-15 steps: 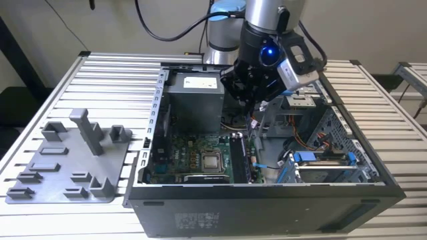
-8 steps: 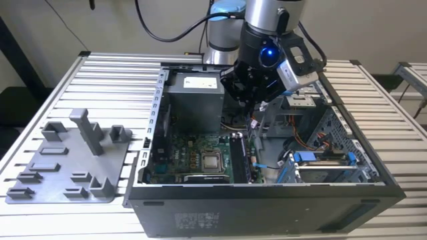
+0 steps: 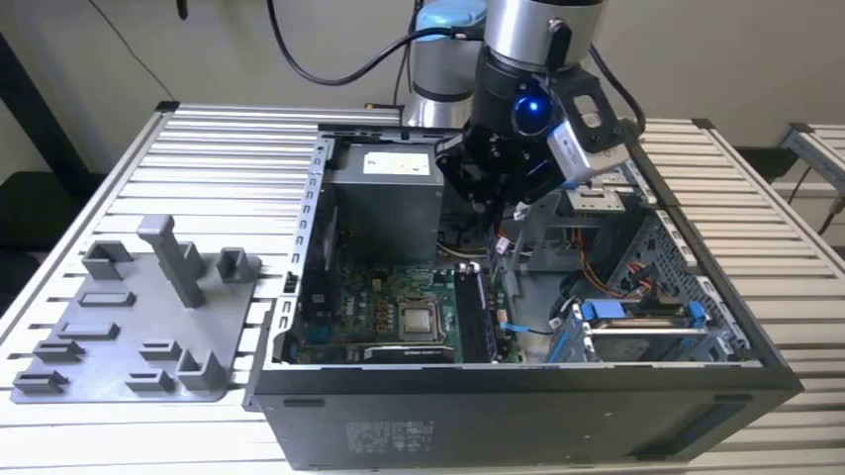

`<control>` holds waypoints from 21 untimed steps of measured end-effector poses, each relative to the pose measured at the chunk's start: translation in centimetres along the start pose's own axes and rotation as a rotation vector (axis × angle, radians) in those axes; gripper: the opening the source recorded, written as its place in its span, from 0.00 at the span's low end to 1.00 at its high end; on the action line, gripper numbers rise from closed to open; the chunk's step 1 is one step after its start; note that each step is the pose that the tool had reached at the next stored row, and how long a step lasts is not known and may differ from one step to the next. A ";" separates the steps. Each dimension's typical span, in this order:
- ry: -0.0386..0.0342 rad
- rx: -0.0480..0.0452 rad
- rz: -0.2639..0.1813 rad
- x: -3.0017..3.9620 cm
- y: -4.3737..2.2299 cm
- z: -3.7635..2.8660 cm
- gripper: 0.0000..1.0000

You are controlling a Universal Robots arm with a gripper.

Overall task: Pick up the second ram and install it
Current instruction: 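Insert the second ram into the second slot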

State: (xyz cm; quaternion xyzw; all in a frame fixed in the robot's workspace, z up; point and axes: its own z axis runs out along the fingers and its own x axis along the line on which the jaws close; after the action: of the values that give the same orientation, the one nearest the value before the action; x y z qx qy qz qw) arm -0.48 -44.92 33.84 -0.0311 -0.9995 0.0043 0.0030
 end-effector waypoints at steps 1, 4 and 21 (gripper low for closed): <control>-0.0001 0.0002 0.000 0.00 0.00 0.06 0.15; 0.0000 0.0007 0.000 0.01 0.00 0.26 0.15; -0.0001 0.0011 0.000 0.00 0.01 1.26 0.15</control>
State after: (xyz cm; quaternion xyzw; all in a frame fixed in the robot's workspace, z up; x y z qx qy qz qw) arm -0.48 -44.92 32.58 -0.0312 -0.9995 0.0048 0.0030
